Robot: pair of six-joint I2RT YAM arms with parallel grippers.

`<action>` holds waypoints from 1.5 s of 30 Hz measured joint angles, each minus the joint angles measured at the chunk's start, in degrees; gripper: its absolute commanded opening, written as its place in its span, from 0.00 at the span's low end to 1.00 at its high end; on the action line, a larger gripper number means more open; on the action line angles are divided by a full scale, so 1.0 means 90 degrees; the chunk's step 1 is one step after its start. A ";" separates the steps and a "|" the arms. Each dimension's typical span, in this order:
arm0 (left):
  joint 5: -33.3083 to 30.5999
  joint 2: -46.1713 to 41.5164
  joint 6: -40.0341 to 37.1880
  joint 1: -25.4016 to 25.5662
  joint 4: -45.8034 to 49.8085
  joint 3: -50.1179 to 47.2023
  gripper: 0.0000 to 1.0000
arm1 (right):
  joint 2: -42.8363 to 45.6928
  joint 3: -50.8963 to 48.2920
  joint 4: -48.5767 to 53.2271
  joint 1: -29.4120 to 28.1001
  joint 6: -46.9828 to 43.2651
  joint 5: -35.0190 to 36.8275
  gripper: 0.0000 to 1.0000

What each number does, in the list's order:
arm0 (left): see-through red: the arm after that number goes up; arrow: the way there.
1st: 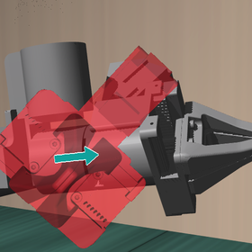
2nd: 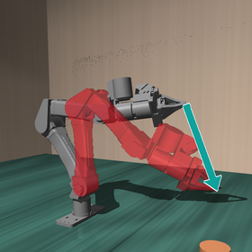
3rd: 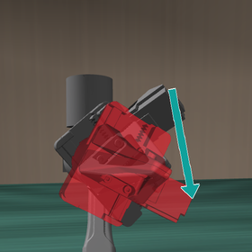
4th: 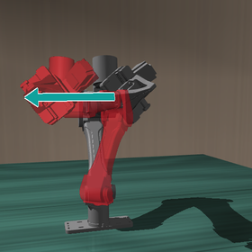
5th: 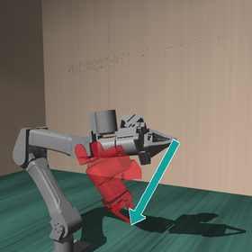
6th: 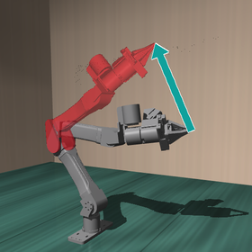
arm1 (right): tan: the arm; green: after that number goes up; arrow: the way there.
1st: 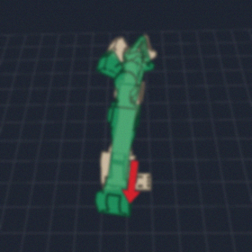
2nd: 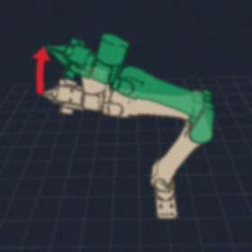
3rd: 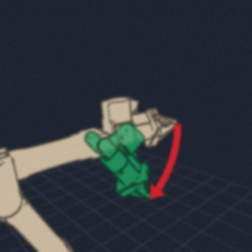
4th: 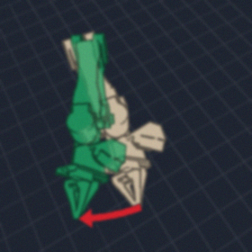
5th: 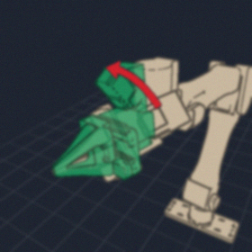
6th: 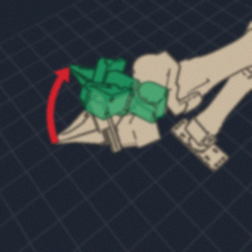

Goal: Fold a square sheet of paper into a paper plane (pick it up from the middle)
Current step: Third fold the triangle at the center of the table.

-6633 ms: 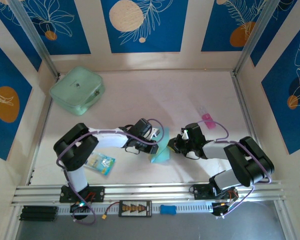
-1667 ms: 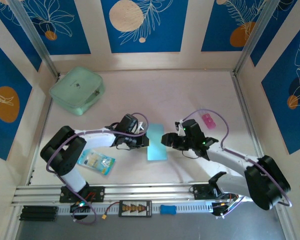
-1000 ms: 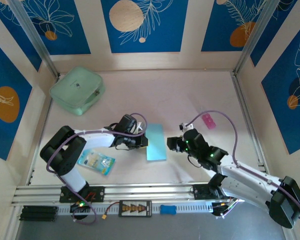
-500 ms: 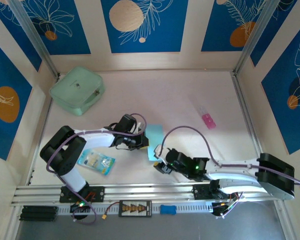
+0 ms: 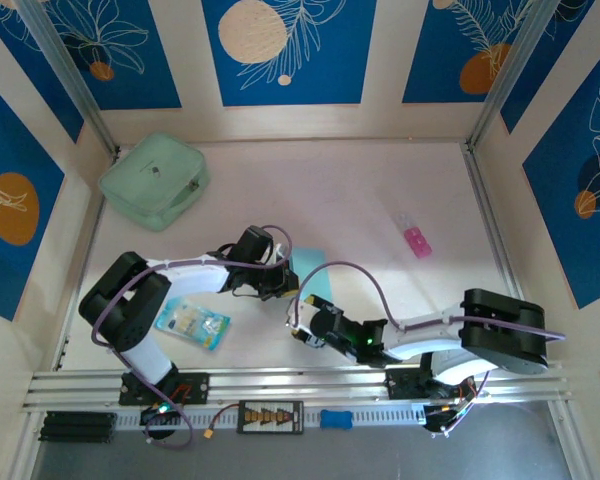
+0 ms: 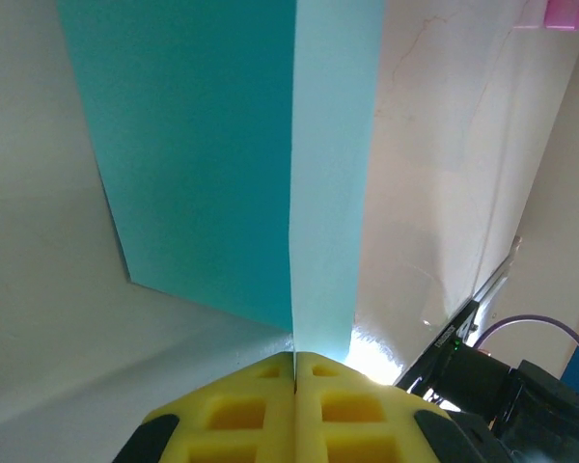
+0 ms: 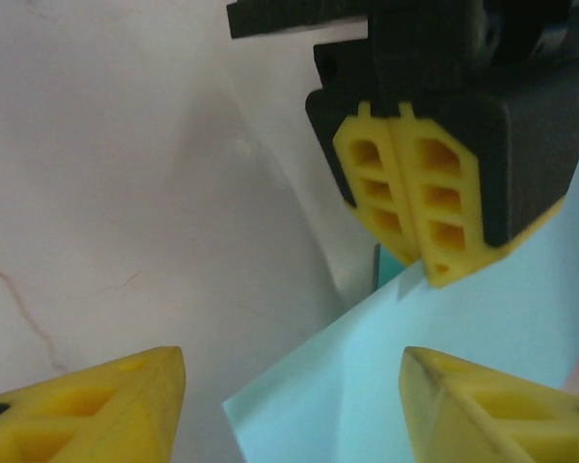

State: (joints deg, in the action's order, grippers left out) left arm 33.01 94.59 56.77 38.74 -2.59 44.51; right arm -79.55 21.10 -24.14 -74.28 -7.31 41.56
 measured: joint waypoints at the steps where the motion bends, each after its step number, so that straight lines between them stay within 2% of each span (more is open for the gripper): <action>1: 0.0002 0.0000 0.0002 0.0000 0.0000 0.0000 0.05 | -0.0107 0.0024 -0.0083 -0.0029 -0.0036 0.0121 0.54; 13: 0.0000 0.0000 0.0041 -0.0002 -0.0002 0.0000 0.05 | -0.0296 0.0034 -0.0226 -0.0306 0.0012 0.0721 0.40; 32: 0.0027 0.0000 0.0095 -0.0032 -0.0121 0.0000 0.06 | 0.0017 -0.0197 -0.0277 -0.0379 0.0153 0.0962 0.23; 39: 0.0029 0.0000 0.0143 -0.0032 -0.0124 0.0000 0.06 | 0.0024 -0.0199 -0.0299 -0.0379 0.0202 0.0967 0.21; 45: 0.0032 0.0000 0.0143 -0.0044 -0.0124 0.0000 0.06 | 0.0024 -0.0199 -0.0325 -0.0379 0.0277 0.1056 0.15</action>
State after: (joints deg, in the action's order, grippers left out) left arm 33.30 94.59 58.06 38.35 -3.70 44.51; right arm -79.33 19.31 -27.07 -77.69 -4.82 51.07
